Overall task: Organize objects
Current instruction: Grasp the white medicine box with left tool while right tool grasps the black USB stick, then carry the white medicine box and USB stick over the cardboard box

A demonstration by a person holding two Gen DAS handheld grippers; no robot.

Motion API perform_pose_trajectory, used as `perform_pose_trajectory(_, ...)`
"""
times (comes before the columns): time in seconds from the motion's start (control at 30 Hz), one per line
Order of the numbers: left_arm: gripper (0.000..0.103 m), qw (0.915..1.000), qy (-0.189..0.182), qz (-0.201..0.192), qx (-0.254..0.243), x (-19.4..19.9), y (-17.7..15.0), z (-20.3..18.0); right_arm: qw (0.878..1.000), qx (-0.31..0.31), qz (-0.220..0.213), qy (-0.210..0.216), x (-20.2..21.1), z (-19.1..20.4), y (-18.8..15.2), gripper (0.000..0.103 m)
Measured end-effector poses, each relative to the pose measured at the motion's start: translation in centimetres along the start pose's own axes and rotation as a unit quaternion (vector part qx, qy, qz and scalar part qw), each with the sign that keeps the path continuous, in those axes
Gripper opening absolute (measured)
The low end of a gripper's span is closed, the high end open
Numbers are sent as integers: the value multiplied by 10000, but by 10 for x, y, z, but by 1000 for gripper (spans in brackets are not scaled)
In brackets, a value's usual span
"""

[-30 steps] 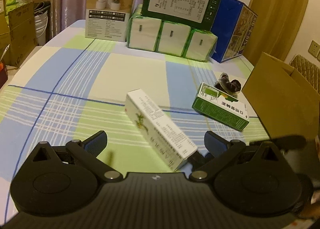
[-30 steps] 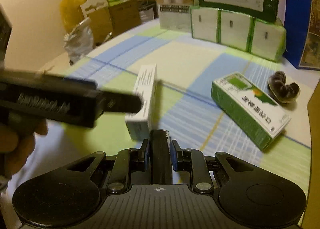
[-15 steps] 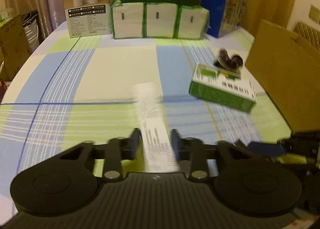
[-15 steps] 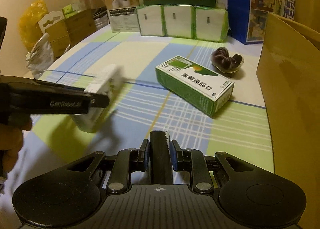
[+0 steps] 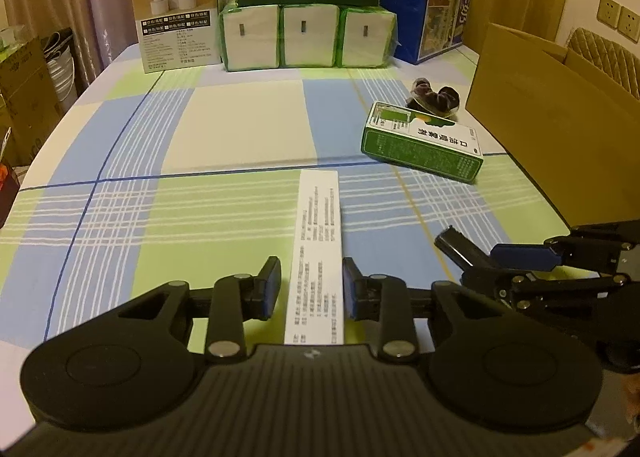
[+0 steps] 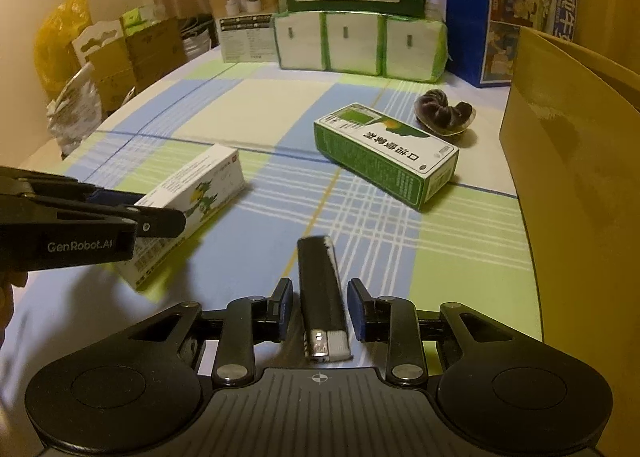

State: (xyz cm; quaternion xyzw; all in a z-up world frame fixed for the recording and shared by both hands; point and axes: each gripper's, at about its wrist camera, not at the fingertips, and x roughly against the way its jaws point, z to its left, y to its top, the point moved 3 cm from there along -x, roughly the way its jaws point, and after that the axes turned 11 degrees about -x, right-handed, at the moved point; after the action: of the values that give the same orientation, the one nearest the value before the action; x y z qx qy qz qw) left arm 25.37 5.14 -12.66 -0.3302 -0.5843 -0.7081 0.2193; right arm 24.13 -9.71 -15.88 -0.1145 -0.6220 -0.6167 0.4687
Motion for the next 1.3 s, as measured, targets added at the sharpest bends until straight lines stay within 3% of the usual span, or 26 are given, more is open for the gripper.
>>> perform_pose_trajectory(0.47, 26, 9996, 100, 127, -230, -17, 6, -6, 9996, 228, -116, -138, -6, 8, 1, 27)
perform_pose_trajectory(0.53, 22, 9995, 134, 200, -225, -20, 4, -6, 9995, 275, -107, -147, -6, 9, 1, 19)
perform_pose_trajectory(0.7, 21, 9995, 156, 203, -181, -17, 2, -9, 9995, 219, -91, -208, -5, 7, 0, 19)
perform_pose_trajectory(1.03, 21, 9999, 128, 77, 27, 13, 6, -15, 9991, -87, -344, -250, 34, -1, 12, 19)
perform_pose_trajectory(1.3, 21, 9997, 94, 216, 12, 39, -6, -35, 9987, -323, -274, -270, 63, -3, -3, 19)
